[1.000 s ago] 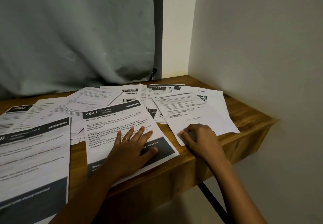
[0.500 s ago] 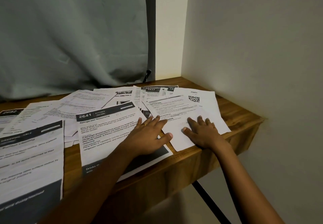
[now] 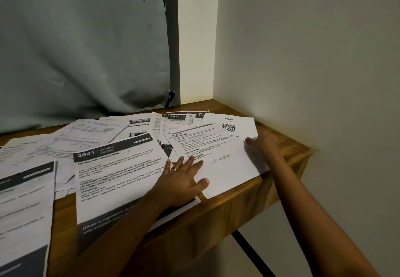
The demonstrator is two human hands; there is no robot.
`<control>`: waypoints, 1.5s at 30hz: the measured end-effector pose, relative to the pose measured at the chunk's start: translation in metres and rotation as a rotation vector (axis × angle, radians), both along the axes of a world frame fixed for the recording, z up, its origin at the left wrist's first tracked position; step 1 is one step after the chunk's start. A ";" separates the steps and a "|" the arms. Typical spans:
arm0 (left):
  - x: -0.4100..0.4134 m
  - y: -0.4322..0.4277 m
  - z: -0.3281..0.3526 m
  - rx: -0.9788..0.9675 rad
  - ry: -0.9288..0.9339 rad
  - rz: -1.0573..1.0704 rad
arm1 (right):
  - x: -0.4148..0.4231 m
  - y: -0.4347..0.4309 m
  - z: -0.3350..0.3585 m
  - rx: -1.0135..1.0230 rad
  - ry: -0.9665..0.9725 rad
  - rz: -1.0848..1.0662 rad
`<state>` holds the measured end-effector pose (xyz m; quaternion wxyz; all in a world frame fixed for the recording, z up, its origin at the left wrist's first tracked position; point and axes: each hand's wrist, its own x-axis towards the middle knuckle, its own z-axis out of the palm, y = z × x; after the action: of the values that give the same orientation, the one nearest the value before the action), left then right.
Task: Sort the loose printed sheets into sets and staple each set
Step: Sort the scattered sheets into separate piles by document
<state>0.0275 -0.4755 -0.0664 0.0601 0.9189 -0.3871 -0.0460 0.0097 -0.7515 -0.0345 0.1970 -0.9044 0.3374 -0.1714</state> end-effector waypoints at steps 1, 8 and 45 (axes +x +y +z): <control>0.001 0.000 -0.001 -0.003 0.002 0.007 | 0.003 -0.001 0.001 -0.010 0.006 0.005; 0.002 -0.002 -0.003 -0.016 -0.015 0.015 | 0.026 -0.019 0.010 0.210 0.055 -0.096; -0.005 0.008 0.009 -0.546 -0.024 0.107 | -0.005 -0.003 0.011 0.131 -0.202 0.214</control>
<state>0.0225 -0.4678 -0.0573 0.3032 0.8884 -0.3365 0.0742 0.0047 -0.7541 -0.0236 0.3054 -0.8987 0.2280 -0.2170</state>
